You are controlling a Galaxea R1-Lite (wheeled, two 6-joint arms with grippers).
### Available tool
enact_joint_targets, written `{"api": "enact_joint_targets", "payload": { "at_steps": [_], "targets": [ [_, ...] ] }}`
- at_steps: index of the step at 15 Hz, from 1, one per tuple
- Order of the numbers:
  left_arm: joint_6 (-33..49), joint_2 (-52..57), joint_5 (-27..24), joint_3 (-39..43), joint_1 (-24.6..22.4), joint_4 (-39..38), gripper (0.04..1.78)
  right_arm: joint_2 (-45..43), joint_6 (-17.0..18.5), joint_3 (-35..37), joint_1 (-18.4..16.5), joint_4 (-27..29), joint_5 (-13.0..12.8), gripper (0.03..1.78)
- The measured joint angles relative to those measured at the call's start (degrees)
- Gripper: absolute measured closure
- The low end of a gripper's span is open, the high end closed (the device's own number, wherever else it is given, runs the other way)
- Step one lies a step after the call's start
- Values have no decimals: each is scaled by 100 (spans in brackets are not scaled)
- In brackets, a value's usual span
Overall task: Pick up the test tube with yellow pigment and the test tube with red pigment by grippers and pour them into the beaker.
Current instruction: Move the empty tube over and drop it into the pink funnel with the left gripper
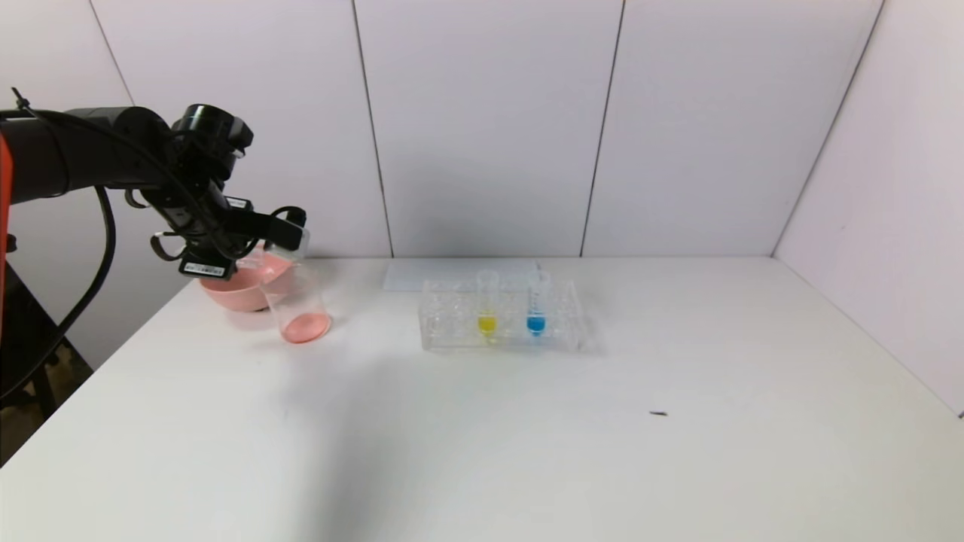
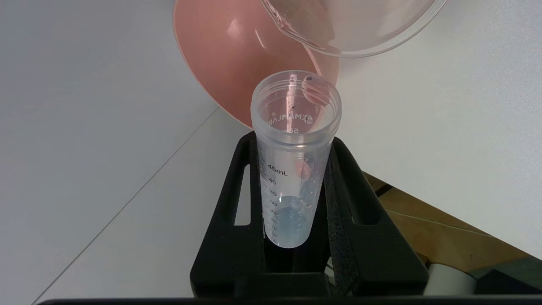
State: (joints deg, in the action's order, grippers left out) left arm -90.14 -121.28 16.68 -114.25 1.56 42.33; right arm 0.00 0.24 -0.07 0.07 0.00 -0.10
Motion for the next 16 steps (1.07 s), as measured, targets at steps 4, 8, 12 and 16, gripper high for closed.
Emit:
{"api": "enact_joint_targets", "payload": {
  "at_steps": [4, 8, 12, 16],
  "targets": [
    [12, 161, -277, 33, -167, 10, 138, 0, 0, 0, 0, 0, 0, 11],
    [202, 323, -908, 74, -469, 94, 138, 0, 2, 0, 0, 0, 0, 11],
    [963, 497, -1440, 78, -588, 183, 138, 0, 2, 0, 0, 0, 0, 11],
    [1785, 666, -2202, 78, -751, 327, 138, 0, 2, 0, 0, 0, 0, 11]
  ]
}}
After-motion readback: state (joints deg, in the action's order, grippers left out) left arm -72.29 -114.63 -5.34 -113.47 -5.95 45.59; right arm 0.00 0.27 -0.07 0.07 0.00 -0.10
